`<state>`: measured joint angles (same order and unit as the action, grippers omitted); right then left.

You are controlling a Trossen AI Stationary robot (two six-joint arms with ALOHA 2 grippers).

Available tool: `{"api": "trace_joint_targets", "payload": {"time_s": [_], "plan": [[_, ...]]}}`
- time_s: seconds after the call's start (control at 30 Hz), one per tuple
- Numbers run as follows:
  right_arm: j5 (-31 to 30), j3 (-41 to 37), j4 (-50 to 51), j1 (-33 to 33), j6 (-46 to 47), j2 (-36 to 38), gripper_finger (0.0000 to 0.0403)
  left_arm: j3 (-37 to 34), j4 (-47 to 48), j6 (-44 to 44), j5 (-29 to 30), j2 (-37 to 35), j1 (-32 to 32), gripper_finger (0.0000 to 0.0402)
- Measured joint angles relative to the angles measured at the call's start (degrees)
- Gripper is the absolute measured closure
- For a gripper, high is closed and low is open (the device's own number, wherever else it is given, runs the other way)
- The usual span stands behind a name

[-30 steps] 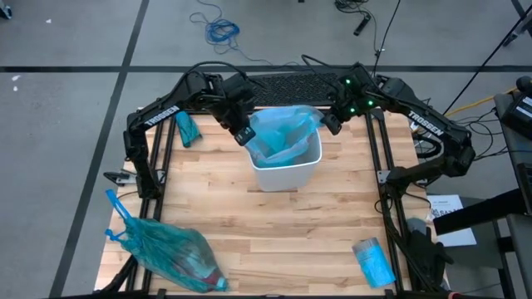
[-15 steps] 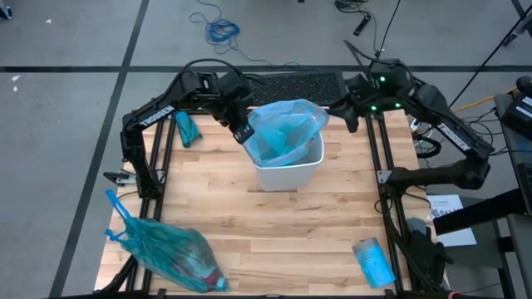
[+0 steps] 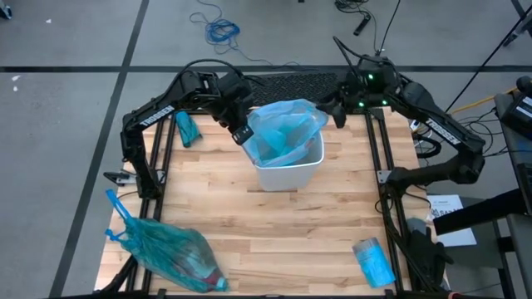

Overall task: Place trash/remove bag and relplace
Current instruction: Insert the new blue trash bag into the white trash bin

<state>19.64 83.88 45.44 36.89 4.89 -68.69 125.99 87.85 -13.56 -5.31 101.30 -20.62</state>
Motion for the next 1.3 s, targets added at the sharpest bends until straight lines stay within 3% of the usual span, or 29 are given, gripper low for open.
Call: {"api": "trace_joint_targets", "payload": {"time_s": [0.23,0.5,0.6,0.77,1.3], "plan": [[4.43,0.00,-0.77,2.90,0.32,-3.71,0.0276,0.00,0.31,0.02,-0.08,0.00,0.00,0.0401],[4.33,0.00,-0.77,2.93,0.86,-5.20,0.0281,0.00,0.77,0.59,-0.54,0.01,0.01,0.0401],[4.31,0.00,-0.65,3.66,1.45,-5.76,0.0308,0.00,1.18,0.89,-0.58,0.02,0.00,0.0401],[4.40,0.00,-0.53,3.97,0.69,-6.33,0.0392,0.00,1.46,0.96,-0.58,0.02,0.02,0.0401],[4.76,0.00,6.15,4.78,0.64,-7.39,0.0402,0.00,2.14,2.05,-4.65,0.03,0.00,0.0401]]}}
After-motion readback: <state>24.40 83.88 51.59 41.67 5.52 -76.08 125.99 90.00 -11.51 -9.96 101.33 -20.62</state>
